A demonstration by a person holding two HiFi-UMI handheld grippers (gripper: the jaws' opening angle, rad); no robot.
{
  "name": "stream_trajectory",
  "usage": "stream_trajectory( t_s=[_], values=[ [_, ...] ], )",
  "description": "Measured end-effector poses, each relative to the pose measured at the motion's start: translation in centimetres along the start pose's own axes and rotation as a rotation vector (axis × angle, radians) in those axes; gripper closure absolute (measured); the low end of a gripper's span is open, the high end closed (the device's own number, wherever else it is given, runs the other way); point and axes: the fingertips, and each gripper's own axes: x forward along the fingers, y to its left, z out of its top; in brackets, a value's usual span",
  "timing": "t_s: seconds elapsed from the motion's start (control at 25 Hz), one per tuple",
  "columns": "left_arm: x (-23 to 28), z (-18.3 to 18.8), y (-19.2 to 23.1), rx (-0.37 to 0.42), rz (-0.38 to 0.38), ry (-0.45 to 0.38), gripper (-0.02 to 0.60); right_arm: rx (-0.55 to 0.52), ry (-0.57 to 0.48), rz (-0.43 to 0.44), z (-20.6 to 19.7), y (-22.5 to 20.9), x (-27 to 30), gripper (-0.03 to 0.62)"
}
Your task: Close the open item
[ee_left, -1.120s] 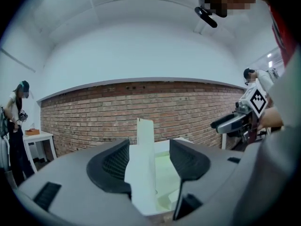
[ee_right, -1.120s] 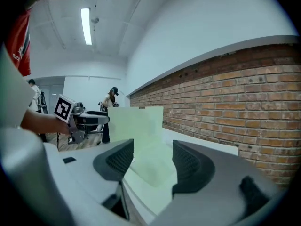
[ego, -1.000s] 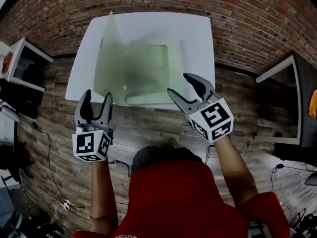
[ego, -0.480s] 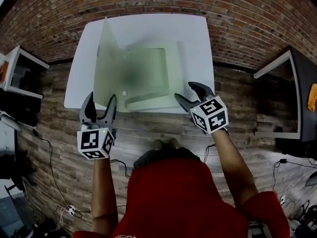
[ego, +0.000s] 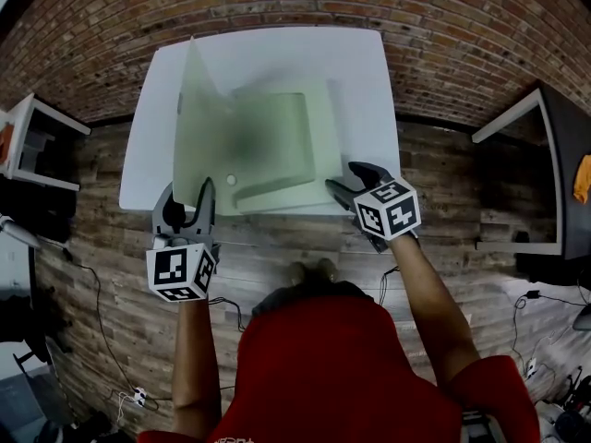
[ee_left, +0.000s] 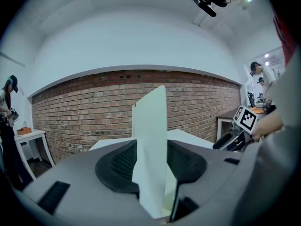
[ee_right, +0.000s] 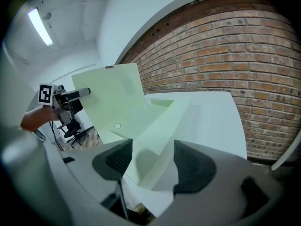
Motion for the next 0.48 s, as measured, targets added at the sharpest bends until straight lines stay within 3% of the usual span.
stream_trajectory(
  t_s=[0.16,0.48],
  values=[
    [0.1,0.4,-0.3,-0.008,0.004,-0.016,0.465,0.013,0.019,0.027,-0.6,0.1,0.3,0.342],
    [0.8,0.7,-1.9,-0.014,-0.02,-0.024,0.526,0.02,0.041,0.067,-1.2,0.1,0.7,0.342]
  ],
)
